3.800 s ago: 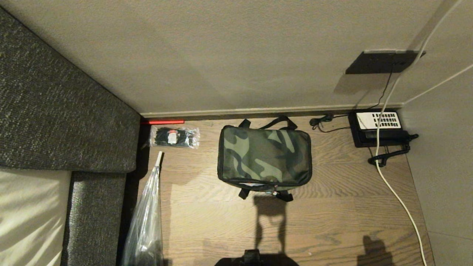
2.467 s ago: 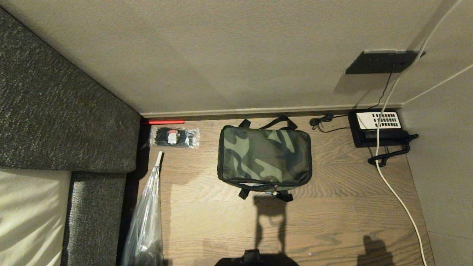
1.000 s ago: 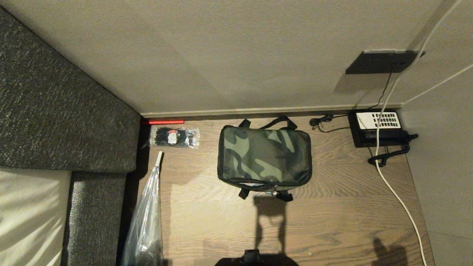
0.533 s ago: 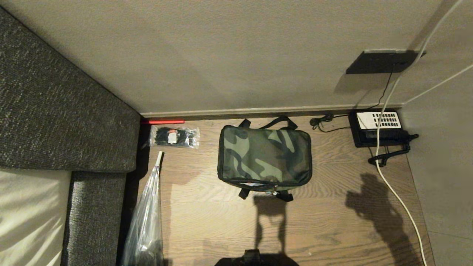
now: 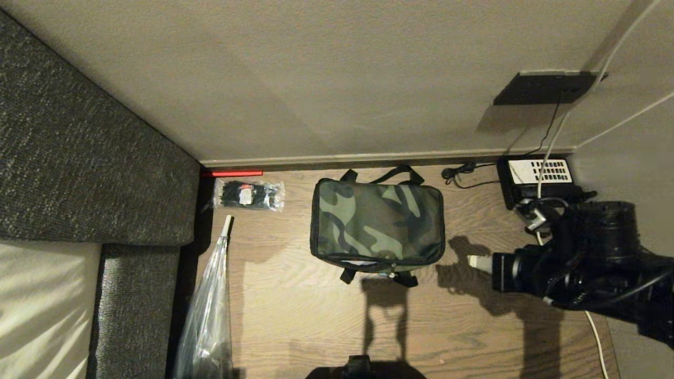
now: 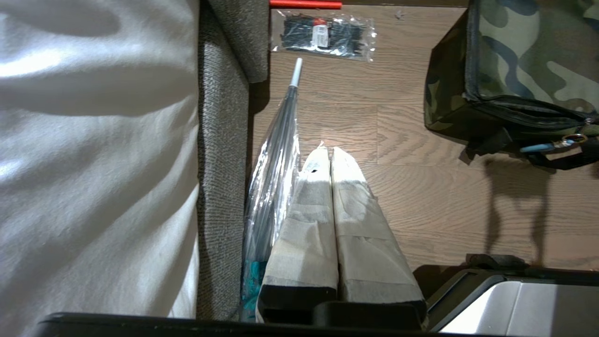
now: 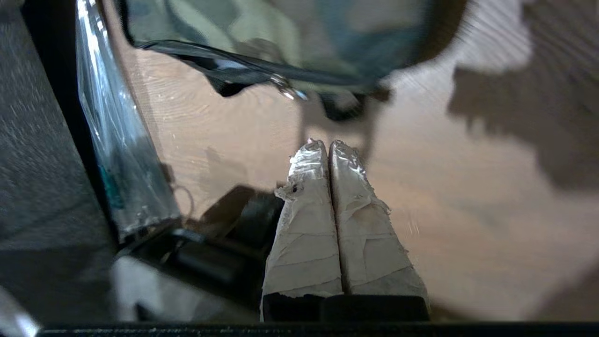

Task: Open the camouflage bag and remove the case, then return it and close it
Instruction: Open the top of the storage box

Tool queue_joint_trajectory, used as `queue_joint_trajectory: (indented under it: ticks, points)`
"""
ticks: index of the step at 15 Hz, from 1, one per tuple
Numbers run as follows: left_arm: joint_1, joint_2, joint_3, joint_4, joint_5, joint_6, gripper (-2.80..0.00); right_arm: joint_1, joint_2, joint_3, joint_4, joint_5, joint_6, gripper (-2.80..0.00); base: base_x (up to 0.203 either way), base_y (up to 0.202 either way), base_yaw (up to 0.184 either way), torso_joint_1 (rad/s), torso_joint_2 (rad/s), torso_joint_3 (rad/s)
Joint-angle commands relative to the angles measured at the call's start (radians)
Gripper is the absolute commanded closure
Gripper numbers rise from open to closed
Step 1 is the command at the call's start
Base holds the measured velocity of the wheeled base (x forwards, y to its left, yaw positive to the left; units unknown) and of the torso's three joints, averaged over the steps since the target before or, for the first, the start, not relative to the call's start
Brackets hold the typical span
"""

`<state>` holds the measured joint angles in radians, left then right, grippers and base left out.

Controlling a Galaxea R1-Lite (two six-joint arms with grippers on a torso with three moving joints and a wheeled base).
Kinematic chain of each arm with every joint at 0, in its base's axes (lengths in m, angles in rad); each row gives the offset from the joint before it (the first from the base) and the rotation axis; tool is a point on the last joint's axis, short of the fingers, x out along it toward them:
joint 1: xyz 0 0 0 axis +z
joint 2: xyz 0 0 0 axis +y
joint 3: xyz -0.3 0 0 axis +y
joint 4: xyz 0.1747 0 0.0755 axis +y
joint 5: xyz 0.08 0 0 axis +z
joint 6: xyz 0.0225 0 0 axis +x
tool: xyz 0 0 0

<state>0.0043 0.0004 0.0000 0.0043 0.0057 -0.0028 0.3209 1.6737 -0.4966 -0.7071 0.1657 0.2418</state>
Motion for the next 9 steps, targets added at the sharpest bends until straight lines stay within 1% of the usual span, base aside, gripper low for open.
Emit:
queue_joint_trajectory:
  ticks: [1, 3, 4, 5, 6, 9]
  points:
    - [0.0, 0.0, 0.003, 0.0, 0.0, 0.0, 0.0, 0.079, 0.194, 0.012, -0.151, -0.01, -0.013, 0.0, 0.0, 0.0, 0.0, 0.0, 0.0, 0.0]
    - [0.0, 0.0, 0.003, 0.0, 0.0, 0.0, 0.0, 0.113, 0.273, -0.011, -0.161, -0.021, -0.015, 0.0, 0.0, 0.0, 0.0, 0.0, 0.0, 0.0]
    - [0.0, 0.0, 0.003, 0.0, 0.0, 0.0, 0.0, 0.134, 0.307, -0.034, -0.171, -0.037, -0.018, -2.8, 0.0, 0.0, 0.0, 0.0, 0.0, 0.0]
    - [0.0, 0.0, 0.003, 0.0, 0.0, 0.0, 0.0, 0.158, 0.33, -0.047, -0.215, -0.068, -0.029, -2.8, 0.0, 0.0, 0.0, 0.0, 0.0, 0.0]
    - [0.0, 0.0, 0.003, 0.0, 0.0, 0.0, 0.0, 0.164, 0.354, -0.048, -0.246, -0.079, -0.037, -2.8, 0.0, 0.0, 0.0, 0.0, 0.0, 0.0]
    - [0.0, 0.0, 0.003, 0.0, 0.0, 0.0, 0.0, 0.172, 0.446, -0.051, -0.38, -0.085, -0.092, -2.8, 0.0, 0.0, 0.0, 0.0, 0.0, 0.0]
